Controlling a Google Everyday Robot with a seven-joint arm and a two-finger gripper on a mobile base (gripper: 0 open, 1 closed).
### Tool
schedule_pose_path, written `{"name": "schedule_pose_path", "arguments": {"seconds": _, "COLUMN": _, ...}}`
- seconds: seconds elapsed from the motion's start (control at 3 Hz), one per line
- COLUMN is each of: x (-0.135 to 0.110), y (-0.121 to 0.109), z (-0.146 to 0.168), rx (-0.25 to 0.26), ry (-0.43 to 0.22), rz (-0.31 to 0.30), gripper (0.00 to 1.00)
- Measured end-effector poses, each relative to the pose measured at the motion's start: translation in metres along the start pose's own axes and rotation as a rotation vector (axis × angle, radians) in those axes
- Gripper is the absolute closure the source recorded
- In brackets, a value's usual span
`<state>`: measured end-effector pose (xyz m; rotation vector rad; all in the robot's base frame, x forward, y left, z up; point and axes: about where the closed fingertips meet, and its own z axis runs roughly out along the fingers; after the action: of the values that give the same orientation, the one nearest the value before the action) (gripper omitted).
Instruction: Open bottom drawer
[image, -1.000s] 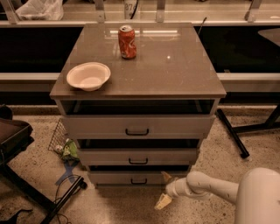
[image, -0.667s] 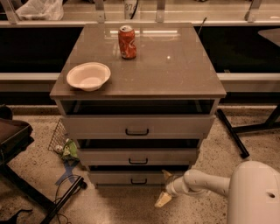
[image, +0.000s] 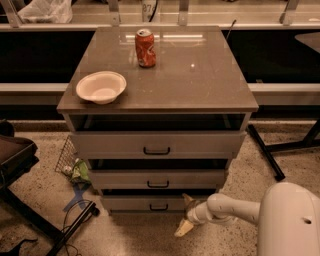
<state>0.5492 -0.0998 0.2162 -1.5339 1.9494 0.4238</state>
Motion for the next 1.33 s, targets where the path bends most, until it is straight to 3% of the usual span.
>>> {"name": "schedule_pose_path", "arguments": {"seconds": 0.33, "x": -0.019, "y": -0.029, "z": 0.007, "rx": 0.04, "ry": 0.017, "rz": -0.058, "gripper": 0.0}}
{"name": "schedule_pose_path", "arguments": {"seconds": 1.0, "x": -0.013, "y": -0.03, "z": 0.024, "rx": 0.03, "ry": 0.046, "rz": -0.053, "gripper": 0.03}}
{"name": "schedule_pose_path", "arguments": {"seconds": 1.33, "x": -0.005, "y": -0.032, "z": 0.039, "rx": 0.016, "ry": 0.082, "rz": -0.043, "gripper": 0.34}}
